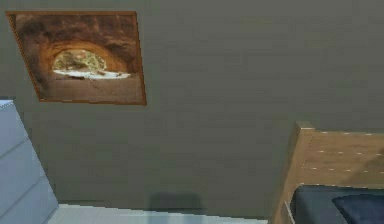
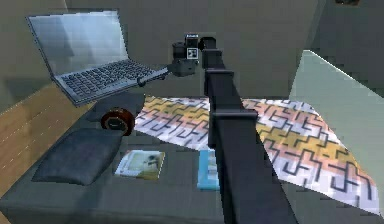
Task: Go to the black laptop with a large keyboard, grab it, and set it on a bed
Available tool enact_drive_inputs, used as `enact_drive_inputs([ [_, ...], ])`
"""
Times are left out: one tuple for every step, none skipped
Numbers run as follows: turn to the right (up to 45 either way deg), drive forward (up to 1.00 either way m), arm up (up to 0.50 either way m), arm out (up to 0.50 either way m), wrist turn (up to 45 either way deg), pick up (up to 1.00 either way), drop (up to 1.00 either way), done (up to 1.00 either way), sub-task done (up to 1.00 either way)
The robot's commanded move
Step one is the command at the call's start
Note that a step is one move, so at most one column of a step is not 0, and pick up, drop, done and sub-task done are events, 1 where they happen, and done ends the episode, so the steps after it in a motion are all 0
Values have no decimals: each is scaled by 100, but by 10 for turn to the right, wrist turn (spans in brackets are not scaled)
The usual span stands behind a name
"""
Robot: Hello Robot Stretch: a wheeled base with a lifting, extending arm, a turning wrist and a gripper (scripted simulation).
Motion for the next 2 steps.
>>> enact_drive_inputs([
  [0, 0, 0, 0, 390, 0, 0, 0, 0],
  [0, 0, -24, 0, 0, 0, 0, 0, 0],
])
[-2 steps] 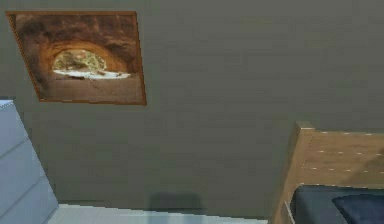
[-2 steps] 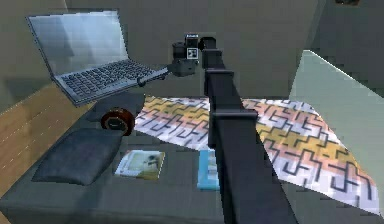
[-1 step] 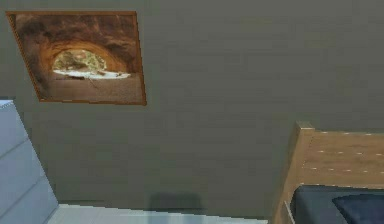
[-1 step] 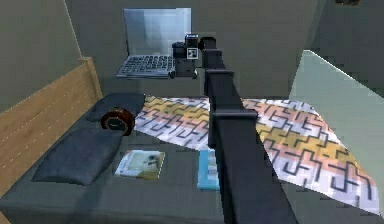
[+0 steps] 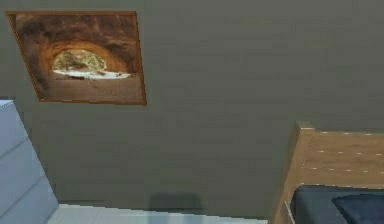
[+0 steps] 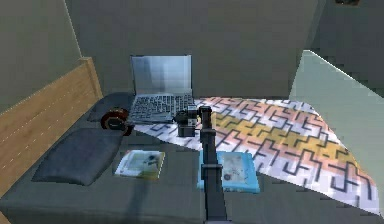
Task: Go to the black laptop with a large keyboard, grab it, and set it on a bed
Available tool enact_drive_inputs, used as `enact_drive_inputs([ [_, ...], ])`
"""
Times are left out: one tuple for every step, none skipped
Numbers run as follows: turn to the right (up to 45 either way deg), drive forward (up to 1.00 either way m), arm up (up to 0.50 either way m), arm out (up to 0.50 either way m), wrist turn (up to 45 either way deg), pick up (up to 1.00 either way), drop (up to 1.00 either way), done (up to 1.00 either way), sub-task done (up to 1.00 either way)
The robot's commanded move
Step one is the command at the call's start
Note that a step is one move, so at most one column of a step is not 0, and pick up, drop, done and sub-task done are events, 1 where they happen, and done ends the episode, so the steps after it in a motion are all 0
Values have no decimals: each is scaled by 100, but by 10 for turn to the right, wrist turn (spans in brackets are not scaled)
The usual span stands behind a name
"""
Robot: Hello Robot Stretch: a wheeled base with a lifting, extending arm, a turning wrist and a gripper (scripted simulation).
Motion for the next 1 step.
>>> enact_drive_inputs([
  [0, 0, -32, 0, 0, 0, 0, 0, 0],
])
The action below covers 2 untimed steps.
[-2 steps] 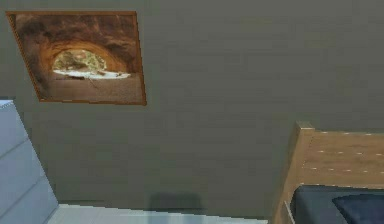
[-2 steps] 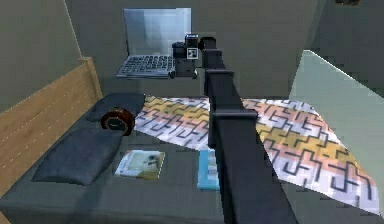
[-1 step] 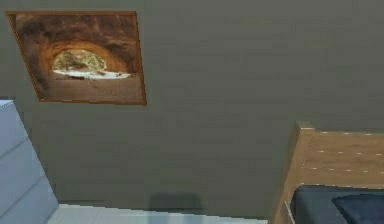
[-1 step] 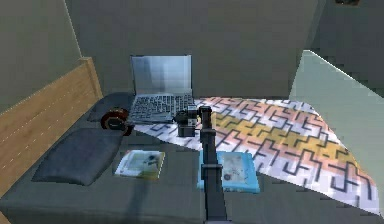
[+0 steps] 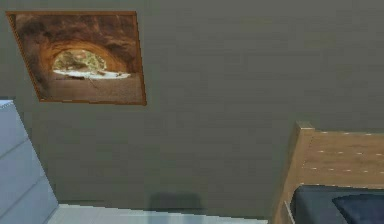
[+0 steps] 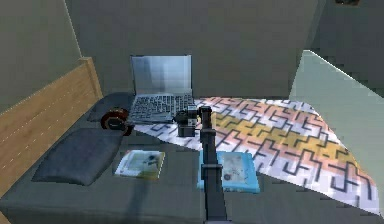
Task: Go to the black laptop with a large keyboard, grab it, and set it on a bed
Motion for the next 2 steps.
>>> enact_drive_inputs([
  [0, 0, 0, 0, 0, 0, 100, 0, 0],
  [0, 0, 10, 0, 0, 0, 0, 0, 0],
])
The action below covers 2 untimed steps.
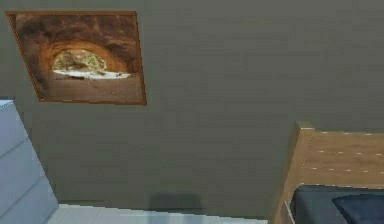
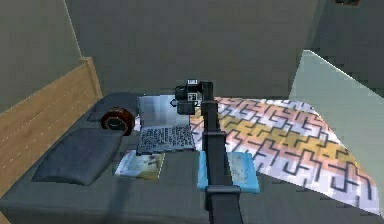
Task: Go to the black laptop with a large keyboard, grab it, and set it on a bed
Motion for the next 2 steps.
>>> enact_drive_inputs([
  [0, 0, 0, -8, 0, 0, 0, 0, 0],
  [0, 0, 0, 0, 0, 0, 0, 100, 0],
])
